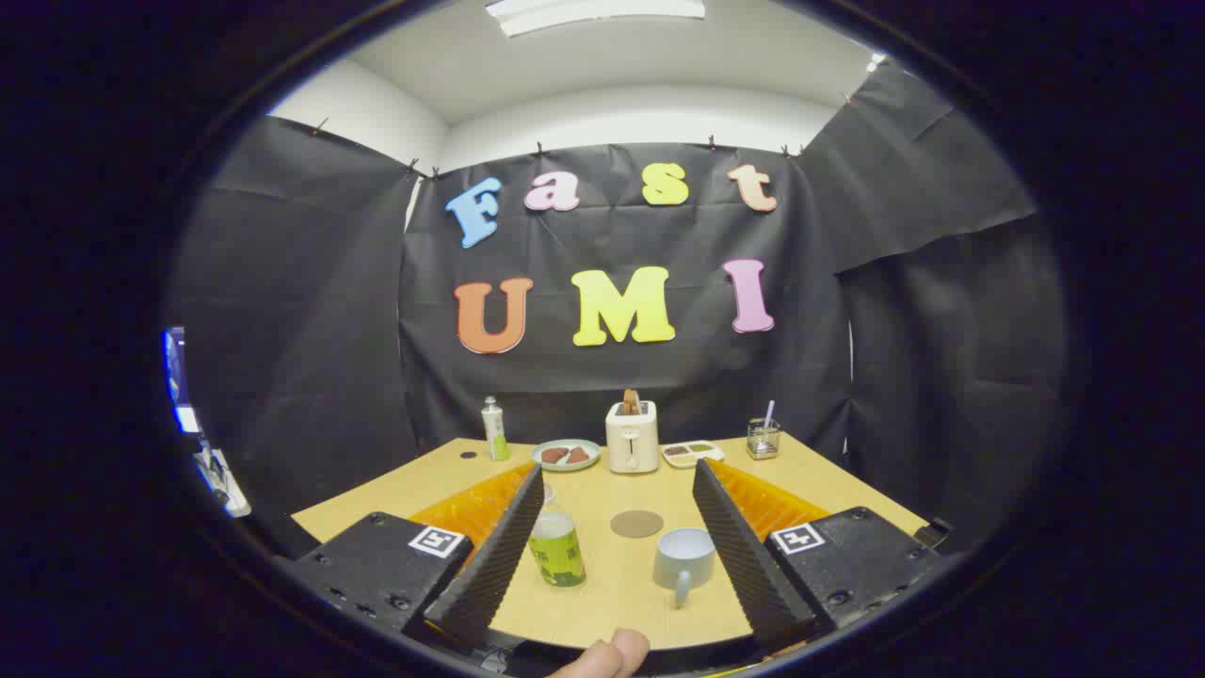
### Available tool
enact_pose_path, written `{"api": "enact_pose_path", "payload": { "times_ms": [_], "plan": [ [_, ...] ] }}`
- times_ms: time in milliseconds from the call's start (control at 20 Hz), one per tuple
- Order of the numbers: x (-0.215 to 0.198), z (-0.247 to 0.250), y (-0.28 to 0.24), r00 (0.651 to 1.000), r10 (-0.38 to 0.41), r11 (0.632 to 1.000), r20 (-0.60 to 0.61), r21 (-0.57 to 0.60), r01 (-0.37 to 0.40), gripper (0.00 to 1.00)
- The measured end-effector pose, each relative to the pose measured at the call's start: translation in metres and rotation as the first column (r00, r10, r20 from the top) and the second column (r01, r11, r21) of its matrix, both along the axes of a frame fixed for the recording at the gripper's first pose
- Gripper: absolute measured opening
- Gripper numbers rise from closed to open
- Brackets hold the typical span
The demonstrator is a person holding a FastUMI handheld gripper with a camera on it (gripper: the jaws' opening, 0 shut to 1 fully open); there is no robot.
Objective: Take the bottle from table, then pour the juice into the cup, finally place the bottle on the coaster
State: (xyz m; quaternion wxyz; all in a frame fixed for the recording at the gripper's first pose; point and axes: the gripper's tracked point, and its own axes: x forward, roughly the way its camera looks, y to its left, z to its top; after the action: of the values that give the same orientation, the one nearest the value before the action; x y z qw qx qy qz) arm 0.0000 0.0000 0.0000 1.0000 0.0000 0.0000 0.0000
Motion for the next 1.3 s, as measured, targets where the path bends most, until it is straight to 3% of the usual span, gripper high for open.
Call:
{"api": "enact_pose_path", "payload": {
  "times_ms": [700, 1300],
  "plan": [
    [0.008, -0.023, 0.018, 0.999, 0.029, 0.999, -0.044, -0.016, -0.029, 1.00],
    [0.063, -0.077, 0.073, 0.993, 0.057, 0.997, -0.104, -0.043, -0.062, 1.00]
  ]
}}
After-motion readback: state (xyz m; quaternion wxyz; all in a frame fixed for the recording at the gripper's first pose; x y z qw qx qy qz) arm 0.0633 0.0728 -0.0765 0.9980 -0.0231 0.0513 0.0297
